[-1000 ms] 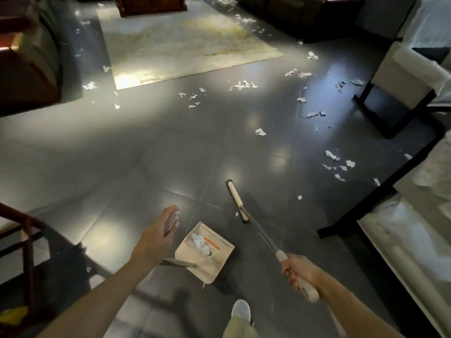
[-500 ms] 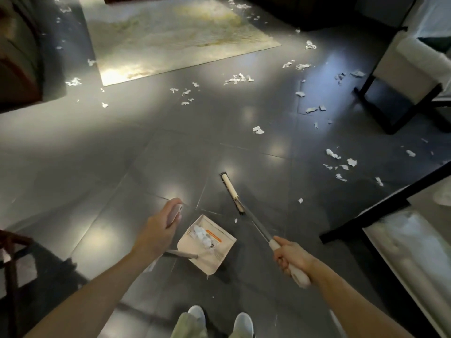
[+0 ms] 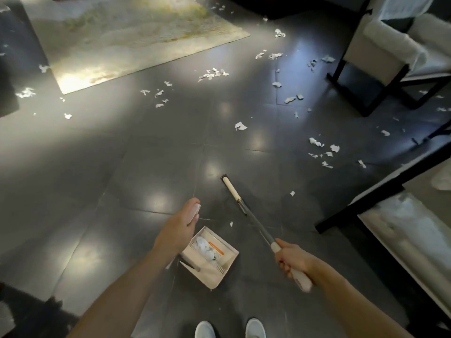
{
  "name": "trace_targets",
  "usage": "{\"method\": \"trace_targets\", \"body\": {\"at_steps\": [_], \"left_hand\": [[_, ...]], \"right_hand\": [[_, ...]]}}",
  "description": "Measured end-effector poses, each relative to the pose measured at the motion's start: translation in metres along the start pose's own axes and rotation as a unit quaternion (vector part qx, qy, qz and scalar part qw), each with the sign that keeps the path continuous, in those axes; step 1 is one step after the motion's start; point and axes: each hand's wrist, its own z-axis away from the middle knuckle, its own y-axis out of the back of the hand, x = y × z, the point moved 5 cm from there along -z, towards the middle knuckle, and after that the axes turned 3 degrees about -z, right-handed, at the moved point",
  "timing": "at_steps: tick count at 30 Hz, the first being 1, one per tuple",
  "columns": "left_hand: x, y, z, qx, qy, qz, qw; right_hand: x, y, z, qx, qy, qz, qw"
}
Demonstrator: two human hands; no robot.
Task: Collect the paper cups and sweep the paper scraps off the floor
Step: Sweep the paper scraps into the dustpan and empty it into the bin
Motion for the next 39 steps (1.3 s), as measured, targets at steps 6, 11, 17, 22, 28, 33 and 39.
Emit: {"method": "trace_targets", "body": {"at_steps": [6, 11, 17, 22, 28, 33, 39], "left_hand": [[-0.005, 0.003, -0.029, 0.023, 0.006, -0.006, 1.000], [-0.003, 0.004, -0.028, 0.003, 0.008, 0.004, 1.000], [0.028, -0.002, -0.042, -0.038, -0.025, 0.024, 0.999], [0.076, 0.001, -0.083, -0.035, -0.072, 0.022, 0.997], [0.130, -0.022, -0.152, -0.051, -0.086, 0.019, 0.995], [0.163, -0.061, -0.217, -0.096, -0.062, 0.061, 0.992], [0.196, -0.112, -0.283, -0.130, -0.079, 0.015, 0.988]], "right_hand": [[-0.014, -0.045, 0.027, -0.088, -0.078, -0.048, 0.992], [-0.036, -0.034, 0.062, -0.129, -0.112, -0.082, 0.982], [-0.052, 0.017, 0.070, -0.062, -0.028, -0.105, 0.992], [-0.048, 0.063, 0.038, 0.048, 0.026, -0.100, 0.994], [-0.084, 0.161, -0.031, 0.123, 0.032, -0.126, 0.984], [-0.115, 0.246, -0.070, 0.126, -0.001, -0.194, 0.973], [-0.122, 0.312, -0.103, 0.112, -0.052, -0.196, 0.973]]}}
